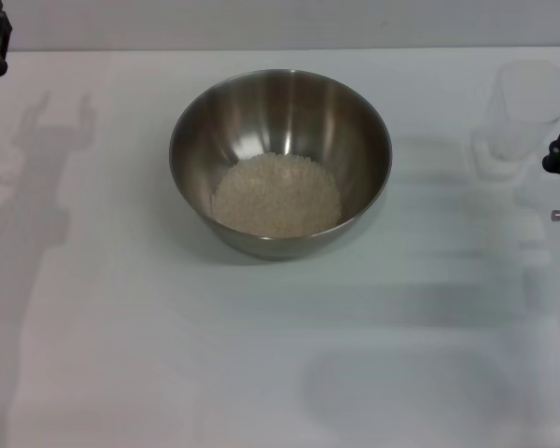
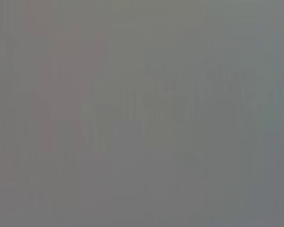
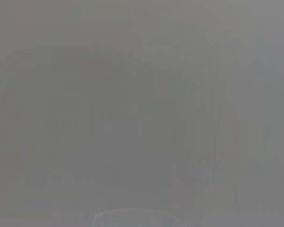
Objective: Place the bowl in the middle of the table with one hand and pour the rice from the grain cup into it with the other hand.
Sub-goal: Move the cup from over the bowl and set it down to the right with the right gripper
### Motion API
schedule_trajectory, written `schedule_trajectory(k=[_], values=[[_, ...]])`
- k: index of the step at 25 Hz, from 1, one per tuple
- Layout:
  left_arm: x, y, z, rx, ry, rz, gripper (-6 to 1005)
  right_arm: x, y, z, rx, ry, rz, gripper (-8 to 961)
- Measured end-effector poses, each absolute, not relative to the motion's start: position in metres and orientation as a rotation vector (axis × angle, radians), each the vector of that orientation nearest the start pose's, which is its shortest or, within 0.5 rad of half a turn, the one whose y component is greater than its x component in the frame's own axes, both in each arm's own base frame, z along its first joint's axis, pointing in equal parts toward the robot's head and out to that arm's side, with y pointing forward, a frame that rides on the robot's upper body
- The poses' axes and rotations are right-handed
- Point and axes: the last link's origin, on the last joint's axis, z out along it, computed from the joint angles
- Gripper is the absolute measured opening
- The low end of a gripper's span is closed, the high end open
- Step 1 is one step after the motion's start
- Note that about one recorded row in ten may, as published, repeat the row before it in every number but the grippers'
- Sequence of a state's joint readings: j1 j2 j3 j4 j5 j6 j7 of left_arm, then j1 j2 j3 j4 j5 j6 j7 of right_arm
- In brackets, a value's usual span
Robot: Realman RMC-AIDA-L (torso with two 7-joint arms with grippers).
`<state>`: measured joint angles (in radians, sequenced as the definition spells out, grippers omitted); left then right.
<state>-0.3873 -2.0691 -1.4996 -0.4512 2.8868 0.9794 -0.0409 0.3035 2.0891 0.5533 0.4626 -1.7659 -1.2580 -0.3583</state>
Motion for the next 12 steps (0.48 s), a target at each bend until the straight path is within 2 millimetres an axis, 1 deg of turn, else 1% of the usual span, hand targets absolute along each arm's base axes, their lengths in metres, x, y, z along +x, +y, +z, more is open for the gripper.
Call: schedule_trajectory(k=[2,5,12], values=[[-0.298,0.372,0.029,-1.516,-0.377,-0.68,557,0.316,0.294,-0.033,-1.412,0.49,0.559,4],[-0.3,0.371,0.028,-1.516,-0.402,-0.693,557,0.324,0.296,-0.032,-1.414,0.565,0.606,4],[-0.302,0.368,0.026,-1.524,-0.408,-0.693,557,0.329,0.298,-0.033,-1.436,0.583,0.585,4]])
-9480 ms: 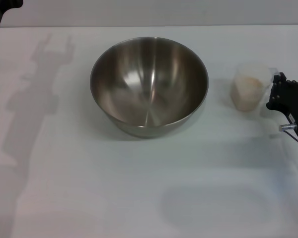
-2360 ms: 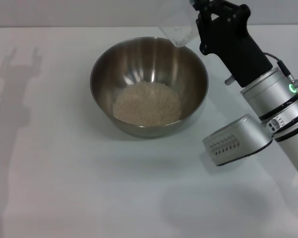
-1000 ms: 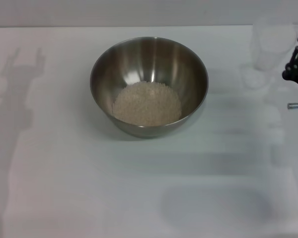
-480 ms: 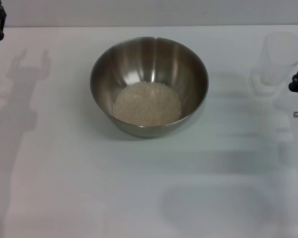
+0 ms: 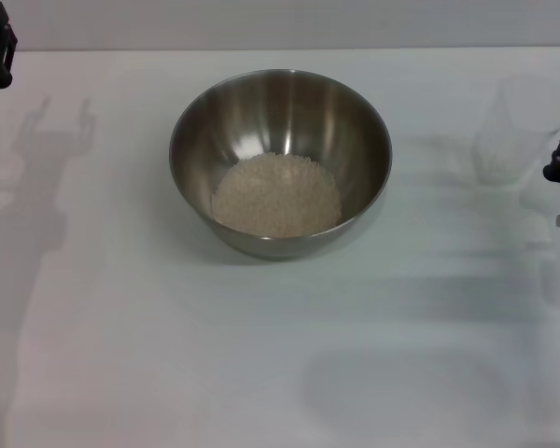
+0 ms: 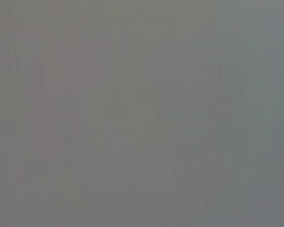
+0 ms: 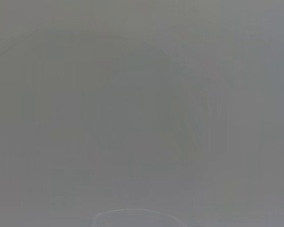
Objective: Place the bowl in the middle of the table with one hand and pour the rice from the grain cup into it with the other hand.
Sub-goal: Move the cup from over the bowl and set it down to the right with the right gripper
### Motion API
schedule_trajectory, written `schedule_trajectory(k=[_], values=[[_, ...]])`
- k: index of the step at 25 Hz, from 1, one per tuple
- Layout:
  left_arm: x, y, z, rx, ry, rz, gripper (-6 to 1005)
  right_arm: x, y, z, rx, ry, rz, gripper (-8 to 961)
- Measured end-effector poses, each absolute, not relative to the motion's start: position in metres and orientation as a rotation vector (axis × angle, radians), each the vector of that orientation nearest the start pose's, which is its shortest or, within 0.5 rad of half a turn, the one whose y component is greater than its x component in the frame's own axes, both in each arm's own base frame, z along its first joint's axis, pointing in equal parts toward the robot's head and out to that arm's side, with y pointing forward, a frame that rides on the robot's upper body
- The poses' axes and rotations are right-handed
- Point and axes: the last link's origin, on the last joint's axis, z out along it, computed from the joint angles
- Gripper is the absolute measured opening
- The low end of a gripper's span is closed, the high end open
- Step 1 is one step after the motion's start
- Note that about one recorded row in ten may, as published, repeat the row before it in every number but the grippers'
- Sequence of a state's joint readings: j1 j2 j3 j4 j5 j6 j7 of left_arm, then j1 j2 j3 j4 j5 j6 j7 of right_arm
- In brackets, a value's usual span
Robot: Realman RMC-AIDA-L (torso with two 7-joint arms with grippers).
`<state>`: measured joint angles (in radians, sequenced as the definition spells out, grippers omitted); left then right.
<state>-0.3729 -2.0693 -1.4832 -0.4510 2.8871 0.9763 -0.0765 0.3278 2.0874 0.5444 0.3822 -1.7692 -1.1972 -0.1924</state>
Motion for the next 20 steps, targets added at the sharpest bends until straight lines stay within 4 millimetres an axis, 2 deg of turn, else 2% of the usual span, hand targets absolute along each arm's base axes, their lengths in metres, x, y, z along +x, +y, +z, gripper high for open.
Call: schedule_trajectory(k=[20], values=[[-0.2996,0.3666,0.025,-1.526,-0.395,-0.701,557,0.3384,0.2949,-0.039,-1.466,0.625,0.538,4]])
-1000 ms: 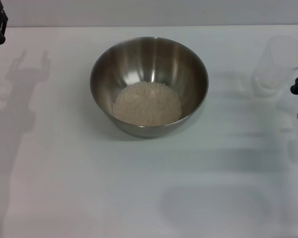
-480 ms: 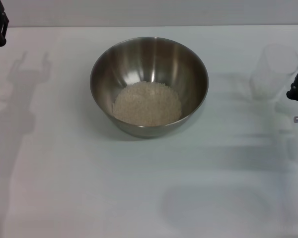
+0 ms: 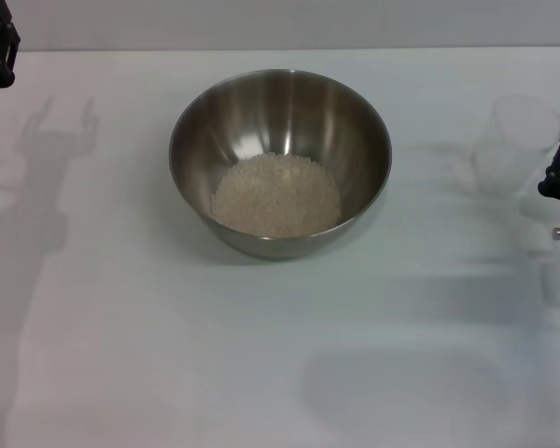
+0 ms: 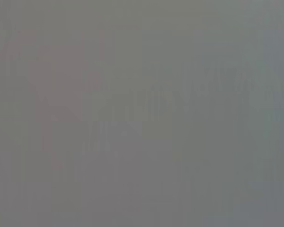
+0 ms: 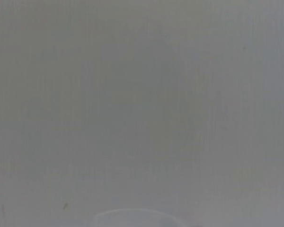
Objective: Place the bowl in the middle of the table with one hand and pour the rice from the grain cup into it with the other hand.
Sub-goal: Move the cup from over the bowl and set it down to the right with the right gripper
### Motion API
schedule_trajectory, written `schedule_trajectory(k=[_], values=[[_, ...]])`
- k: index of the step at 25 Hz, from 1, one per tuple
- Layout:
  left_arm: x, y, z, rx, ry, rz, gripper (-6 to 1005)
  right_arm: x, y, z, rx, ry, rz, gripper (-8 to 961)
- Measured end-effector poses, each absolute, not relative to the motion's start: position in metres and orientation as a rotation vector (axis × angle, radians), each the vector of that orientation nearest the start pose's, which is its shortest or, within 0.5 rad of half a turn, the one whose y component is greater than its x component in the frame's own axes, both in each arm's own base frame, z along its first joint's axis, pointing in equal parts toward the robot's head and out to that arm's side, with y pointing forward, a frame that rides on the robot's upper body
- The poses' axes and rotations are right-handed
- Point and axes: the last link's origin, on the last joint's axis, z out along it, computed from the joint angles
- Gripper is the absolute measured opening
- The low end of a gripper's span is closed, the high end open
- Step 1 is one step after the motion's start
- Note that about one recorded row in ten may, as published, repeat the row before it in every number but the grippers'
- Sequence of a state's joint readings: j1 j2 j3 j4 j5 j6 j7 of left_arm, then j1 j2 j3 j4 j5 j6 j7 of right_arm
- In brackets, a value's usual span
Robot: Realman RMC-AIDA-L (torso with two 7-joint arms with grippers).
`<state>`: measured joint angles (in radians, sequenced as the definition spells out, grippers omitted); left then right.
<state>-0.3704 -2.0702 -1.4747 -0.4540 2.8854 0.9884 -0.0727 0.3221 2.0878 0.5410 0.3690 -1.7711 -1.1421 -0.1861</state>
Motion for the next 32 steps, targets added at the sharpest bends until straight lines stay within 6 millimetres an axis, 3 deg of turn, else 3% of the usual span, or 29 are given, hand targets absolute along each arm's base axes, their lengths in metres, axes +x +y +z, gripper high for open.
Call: schedule_trajectory(k=[32], values=[[-0.2957,0.371,0.0286,-1.521,-0.374,-0.706,557,0.3465,0.2993,-0.0426,-1.511,0.649,0.476,5]])
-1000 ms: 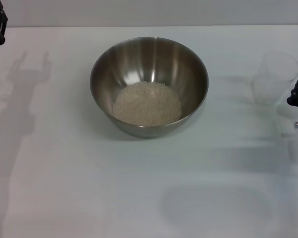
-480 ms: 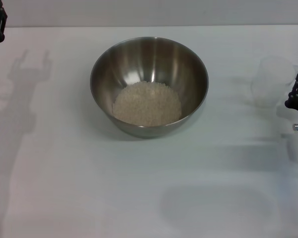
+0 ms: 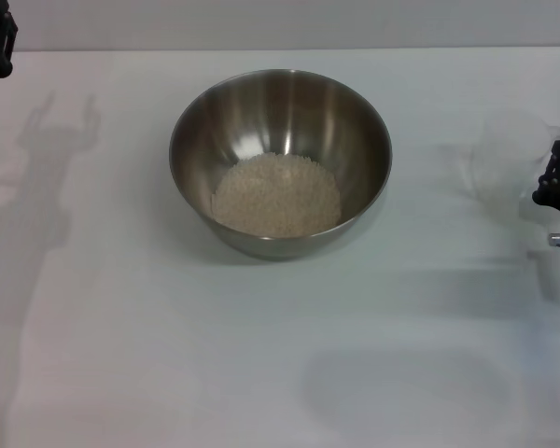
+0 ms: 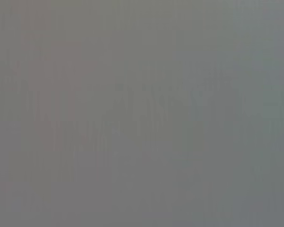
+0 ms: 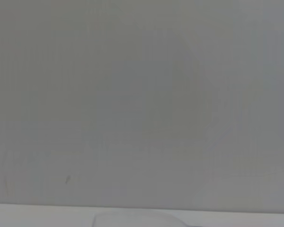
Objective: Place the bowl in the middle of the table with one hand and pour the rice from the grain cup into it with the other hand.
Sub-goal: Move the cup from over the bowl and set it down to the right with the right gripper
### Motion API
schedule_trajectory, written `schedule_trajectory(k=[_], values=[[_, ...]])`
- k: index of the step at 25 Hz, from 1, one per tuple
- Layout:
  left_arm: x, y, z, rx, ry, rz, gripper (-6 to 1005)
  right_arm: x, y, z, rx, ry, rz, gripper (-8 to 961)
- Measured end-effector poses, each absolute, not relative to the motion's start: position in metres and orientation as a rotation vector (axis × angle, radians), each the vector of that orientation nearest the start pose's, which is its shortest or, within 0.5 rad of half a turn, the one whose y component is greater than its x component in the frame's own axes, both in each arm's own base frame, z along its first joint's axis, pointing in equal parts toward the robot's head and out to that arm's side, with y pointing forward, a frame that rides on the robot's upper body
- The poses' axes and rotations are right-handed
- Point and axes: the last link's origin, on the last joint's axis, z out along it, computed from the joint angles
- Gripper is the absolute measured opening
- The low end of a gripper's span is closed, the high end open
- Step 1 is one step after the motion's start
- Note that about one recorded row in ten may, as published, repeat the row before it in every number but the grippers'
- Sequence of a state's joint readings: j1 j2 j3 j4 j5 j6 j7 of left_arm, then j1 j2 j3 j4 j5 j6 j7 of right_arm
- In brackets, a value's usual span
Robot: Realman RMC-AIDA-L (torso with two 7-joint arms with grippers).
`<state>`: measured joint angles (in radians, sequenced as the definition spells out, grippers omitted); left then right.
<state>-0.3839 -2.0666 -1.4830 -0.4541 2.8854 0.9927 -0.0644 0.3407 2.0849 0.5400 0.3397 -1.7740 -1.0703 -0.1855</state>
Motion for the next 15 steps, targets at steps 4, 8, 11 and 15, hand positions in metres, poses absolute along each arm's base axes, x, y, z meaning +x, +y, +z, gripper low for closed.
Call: schedule_trajectory(k=[4,8,11,15], values=[[-0.2954,0.371,0.0281,-1.522,-0.375,-0.706,557,0.3473,0.2983,-0.0431,-1.52,0.644,0.47,4],[-0.2951,0.3709,0.0276,-1.523,-0.374,-0.708,557,0.3484,0.2974,-0.0426,-1.503,0.673,0.492,42],[-0.2948,0.3706,0.027,-1.524,-0.374,-0.709,557,0.3487,0.2965,-0.0434,-1.505,0.689,0.507,97],[-0.2942,0.3703,0.0266,-1.524,-0.374,-0.712,557,0.3484,0.2957,-0.0451,-1.52,0.685,0.503,186]])
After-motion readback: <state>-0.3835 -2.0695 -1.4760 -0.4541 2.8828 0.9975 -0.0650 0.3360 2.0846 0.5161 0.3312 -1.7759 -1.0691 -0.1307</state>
